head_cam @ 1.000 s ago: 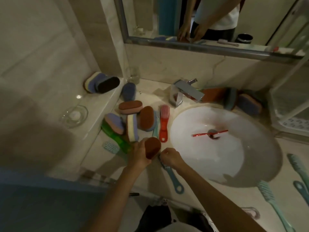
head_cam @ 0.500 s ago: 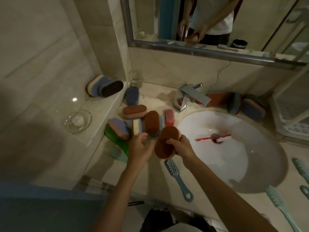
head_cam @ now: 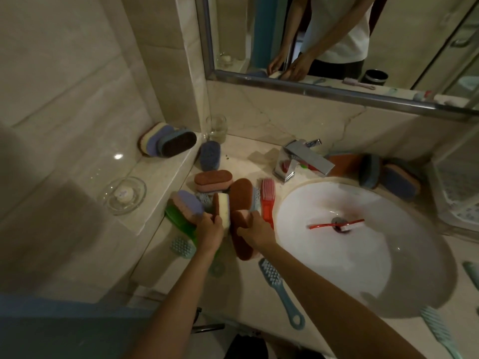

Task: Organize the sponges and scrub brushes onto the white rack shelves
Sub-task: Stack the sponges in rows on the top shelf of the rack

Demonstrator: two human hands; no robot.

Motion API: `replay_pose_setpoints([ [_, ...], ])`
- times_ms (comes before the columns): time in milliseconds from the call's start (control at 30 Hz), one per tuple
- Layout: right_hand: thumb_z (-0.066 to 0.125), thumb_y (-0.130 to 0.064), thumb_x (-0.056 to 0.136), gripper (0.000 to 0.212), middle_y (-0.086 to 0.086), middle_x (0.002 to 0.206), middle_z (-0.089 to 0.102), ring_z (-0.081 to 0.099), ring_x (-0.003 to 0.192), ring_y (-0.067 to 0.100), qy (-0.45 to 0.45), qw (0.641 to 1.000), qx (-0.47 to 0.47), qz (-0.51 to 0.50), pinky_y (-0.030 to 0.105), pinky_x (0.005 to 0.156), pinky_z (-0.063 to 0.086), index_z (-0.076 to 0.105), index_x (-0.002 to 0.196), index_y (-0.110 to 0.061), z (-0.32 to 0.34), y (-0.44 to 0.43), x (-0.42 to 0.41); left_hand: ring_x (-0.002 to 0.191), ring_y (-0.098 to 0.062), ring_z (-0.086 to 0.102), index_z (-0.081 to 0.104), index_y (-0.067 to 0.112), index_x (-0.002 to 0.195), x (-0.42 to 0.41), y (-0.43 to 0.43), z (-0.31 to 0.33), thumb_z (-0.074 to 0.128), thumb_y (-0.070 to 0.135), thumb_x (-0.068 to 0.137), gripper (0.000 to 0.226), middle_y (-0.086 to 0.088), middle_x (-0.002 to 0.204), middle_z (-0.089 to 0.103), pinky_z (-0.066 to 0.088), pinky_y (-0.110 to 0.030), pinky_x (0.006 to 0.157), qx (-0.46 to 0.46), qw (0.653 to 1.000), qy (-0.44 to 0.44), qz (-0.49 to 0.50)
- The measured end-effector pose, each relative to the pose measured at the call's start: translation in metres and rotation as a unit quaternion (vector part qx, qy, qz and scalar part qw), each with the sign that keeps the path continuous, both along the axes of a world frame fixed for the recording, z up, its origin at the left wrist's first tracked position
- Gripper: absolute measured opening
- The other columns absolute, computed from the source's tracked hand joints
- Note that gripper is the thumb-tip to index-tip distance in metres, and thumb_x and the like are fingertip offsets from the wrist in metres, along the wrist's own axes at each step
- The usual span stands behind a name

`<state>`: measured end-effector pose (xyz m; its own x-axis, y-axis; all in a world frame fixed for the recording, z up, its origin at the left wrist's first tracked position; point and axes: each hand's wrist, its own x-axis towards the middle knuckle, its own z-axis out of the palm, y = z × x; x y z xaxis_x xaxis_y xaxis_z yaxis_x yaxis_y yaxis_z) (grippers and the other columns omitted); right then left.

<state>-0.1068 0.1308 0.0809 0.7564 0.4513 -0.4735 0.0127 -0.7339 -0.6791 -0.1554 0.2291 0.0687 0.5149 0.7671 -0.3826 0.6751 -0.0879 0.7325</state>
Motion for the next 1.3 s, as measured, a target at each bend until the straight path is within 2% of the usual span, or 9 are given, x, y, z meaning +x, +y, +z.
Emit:
replay_pose_setpoints([
  [100,0.055,-0.023,0.090,0.052,0.010,0.133,0.049,0.051,0.119,0.026,0.016,0.998,0.054,-0.010,0.032,0.098,0.042,0.032,0.137,-0.016,0.005,-0.008,0.003,0.087,-0.024,0.047,0.048,0.001,0.101,-0.003,0.001,0.008,0.036,0.012,0.099,0.017,-0.018,0.099,0.051,0.032,-0.031,0.072,-0.025,0.998,-0.047,0.044],
  [233,0.059,-0.019,0.085,0.052,0.008,0.128,0.051,0.052,0.106,0.022,0.042,0.991,0.122,-0.040,0.038,0.098,0.046,0.040,0.133,-0.020,0.019,-0.025,0.015,0.096,-0.027,0.055,0.051,0.005,0.103,-0.004,0.001,0.023,0.051,0.017,0.094,0.016,-0.014,0.099,0.055,0.037,-0.028,0.074,-0.059,0.986,-0.131,0.082],
  [367,0.058,-0.011,0.085,0.048,0.005,0.124,0.052,0.051,0.106,0.021,0.045,0.973,0.218,-0.055,0.035,0.093,0.047,0.044,0.129,-0.022,0.049,-0.051,0.034,0.111,-0.021,0.056,0.053,0.014,0.119,0.016,-0.006,0.055,0.066,0.030,0.084,0.040,-0.002,0.116,0.059,0.045,-0.037,0.100,-0.184,0.959,-0.197,0.087],
  [500,0.058,-0.009,0.086,0.055,-0.001,0.121,0.046,0.052,0.099,0.015,-0.011,0.959,0.272,-0.074,0.025,0.079,0.050,0.039,0.134,-0.029,0.088,-0.079,0.061,0.092,-0.015,0.057,0.057,0.021,0.102,0.044,-0.033,0.103,0.063,0.025,0.086,0.018,0.003,0.093,0.061,0.046,-0.038,0.094,-0.324,0.910,-0.258,0.030],
  [633,0.064,-0.013,0.085,0.061,0.003,0.116,0.049,0.054,0.095,0.016,-0.106,0.941,0.279,-0.158,0.017,0.069,0.048,0.030,0.135,-0.022,0.136,-0.127,0.093,0.088,-0.016,0.065,0.060,0.021,0.089,0.088,-0.074,0.154,0.067,0.024,0.083,0.010,0.001,0.089,0.069,0.051,-0.032,0.084,-0.292,0.905,-0.304,-0.052],
  [767,0.065,-0.015,0.084,0.045,0.003,0.110,0.050,0.056,0.095,0.016,-0.183,0.906,0.314,-0.216,0.029,0.078,0.053,0.031,0.113,-0.022,0.188,-0.186,0.118,0.086,-0.015,0.064,0.061,0.016,0.103,0.131,-0.121,0.203,0.064,0.023,0.085,0.020,0.000,0.091,0.069,0.049,-0.031,0.084,-0.289,0.890,-0.335,-0.112],
  [1000,0.067,-0.017,0.081,0.031,0.003,0.079,0.051,0.052,0.074,0.017,-0.333,0.834,0.292,-0.329,0.028,0.062,0.043,0.037,0.072,-0.021,0.268,-0.295,0.166,0.083,-0.011,0.062,0.059,0.013,0.112,0.203,-0.219,0.277,0.061,0.021,0.087,0.026,0.000,0.091,0.067,0.047,-0.023,0.065,-0.288,0.854,-0.387,-0.196],
  [1133,0.065,-0.020,0.084,0.029,-0.001,0.079,0.053,0.053,0.072,0.013,-0.337,0.805,0.302,-0.384,0.023,0.058,0.042,0.038,0.074,-0.021,0.298,-0.361,0.203,0.083,-0.012,0.062,0.060,0.012,0.106,0.244,-0.282,0.308,0.061,0.024,0.088,0.022,-0.002,0.095,0.067,0.050,-0.027,0.068,-0.270,0.850,-0.376,-0.250],
  [1300,0.064,-0.028,0.085,0.023,0.009,0.097,0.061,0.062,0.092,0.025,-0.276,0.803,0.296,-0.439,0.041,0.081,0.055,0.046,0.093,-0.016,0.307,-0.438,0.262,0.082,-0.013,0.059,0.057,0.010,0.113,0.296,-0.355,0.332,0.059,0.026,0.090,0.028,-0.006,0.107,0.064,0.047,-0.022,0.061,-0.219,0.866,-0.315,-0.321],
])
